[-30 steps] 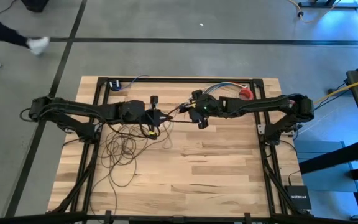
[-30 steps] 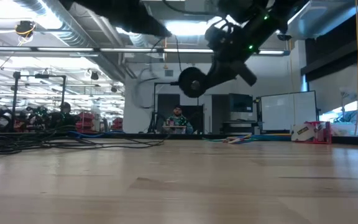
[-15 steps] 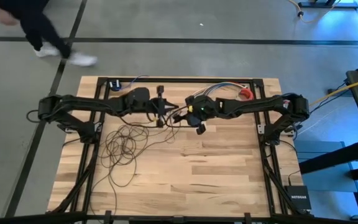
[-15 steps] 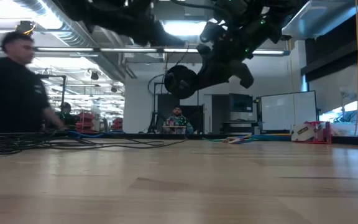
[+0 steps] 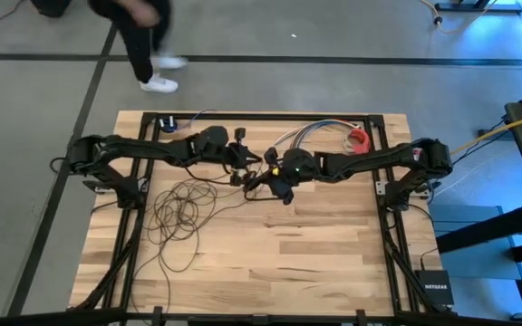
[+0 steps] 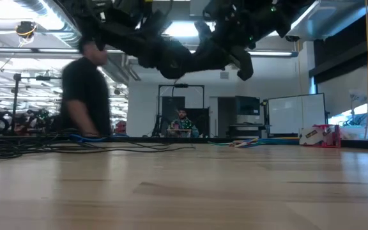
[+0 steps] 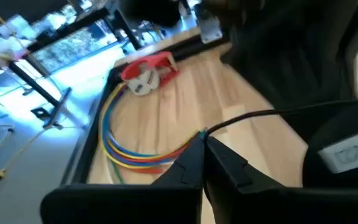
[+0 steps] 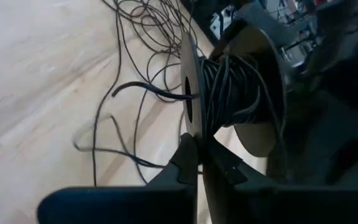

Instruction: Coiling cords

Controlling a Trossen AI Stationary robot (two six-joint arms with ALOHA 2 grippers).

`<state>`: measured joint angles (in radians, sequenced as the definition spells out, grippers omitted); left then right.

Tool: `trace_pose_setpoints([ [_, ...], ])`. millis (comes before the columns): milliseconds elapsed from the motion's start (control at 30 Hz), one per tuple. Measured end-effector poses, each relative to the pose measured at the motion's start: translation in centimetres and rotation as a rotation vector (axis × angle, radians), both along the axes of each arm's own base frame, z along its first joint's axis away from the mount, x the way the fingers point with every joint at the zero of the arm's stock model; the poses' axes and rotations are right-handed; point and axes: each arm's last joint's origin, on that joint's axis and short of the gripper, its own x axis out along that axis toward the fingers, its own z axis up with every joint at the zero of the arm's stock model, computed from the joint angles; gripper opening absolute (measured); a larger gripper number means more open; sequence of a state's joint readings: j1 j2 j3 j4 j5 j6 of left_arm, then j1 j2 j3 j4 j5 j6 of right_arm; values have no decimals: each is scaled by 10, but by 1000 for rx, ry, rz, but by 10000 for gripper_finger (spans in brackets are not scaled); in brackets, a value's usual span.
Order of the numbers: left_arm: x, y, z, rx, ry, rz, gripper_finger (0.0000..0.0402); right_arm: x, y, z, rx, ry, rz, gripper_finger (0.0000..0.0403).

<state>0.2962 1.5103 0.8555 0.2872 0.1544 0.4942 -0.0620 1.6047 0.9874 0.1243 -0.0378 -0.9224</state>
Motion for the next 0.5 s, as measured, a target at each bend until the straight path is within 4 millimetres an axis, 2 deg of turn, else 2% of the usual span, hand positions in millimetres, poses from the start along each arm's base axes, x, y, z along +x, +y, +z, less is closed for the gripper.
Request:
trace_pose_setpoints([
  [267, -4, -1, -16, -63, 145, 15, 1, -1, 10, 10, -124, -4, -111, 10],
  [500, -15, -2, -14, -54, 229, 116, 1, -14, 13, 26, -176, -4, -277, 10],
])
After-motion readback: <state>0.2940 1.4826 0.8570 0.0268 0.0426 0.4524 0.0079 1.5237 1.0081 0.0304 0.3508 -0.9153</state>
